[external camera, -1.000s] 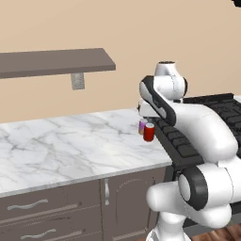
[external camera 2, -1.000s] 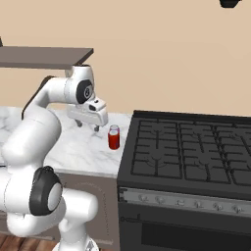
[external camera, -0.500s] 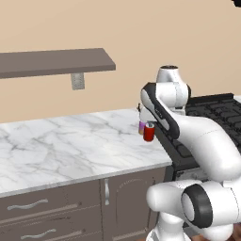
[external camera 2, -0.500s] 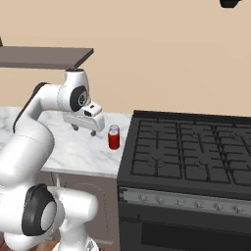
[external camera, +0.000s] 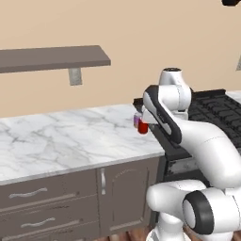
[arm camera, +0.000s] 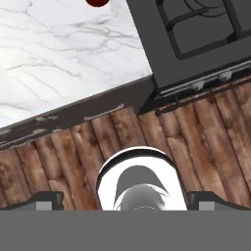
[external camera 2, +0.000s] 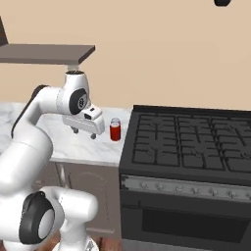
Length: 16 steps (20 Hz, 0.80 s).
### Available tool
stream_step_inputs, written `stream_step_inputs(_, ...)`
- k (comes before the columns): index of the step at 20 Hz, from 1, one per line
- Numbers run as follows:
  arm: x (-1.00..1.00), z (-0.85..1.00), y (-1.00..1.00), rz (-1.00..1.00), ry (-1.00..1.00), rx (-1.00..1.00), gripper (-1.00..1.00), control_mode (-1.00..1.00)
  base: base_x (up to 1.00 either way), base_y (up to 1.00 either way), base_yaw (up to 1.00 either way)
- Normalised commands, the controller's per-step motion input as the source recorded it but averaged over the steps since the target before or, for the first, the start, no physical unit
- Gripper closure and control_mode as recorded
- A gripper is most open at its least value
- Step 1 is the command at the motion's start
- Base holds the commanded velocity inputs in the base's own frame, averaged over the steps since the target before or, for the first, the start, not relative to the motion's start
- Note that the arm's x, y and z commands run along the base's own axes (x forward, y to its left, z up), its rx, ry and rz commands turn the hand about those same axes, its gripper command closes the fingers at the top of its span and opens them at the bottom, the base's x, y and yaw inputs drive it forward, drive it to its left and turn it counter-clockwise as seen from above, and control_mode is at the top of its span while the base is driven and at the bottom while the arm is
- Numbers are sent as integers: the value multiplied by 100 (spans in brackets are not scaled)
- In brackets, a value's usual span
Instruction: Four empty soda cans are scattered around the kitchen. Gather all the cans and cluster them next to the stove for recycling.
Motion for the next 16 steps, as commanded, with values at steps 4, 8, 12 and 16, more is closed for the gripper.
stream_step_inputs(4, 0, 0, 0, 0, 0, 0, -100, 100, -34, -1, -35)
stream_step_inputs(8, 0, 0, 0, 0, 0, 0, -100, 100, -8, 1, -47)
stream_step_inputs(12, 0, 0, 0, 0, 0, 0, -100, 100, -3, 0, -48)
stream_step_inputs(16, 0, 0, 0, 0, 0, 0, -100, 100, -2, 4, -45)
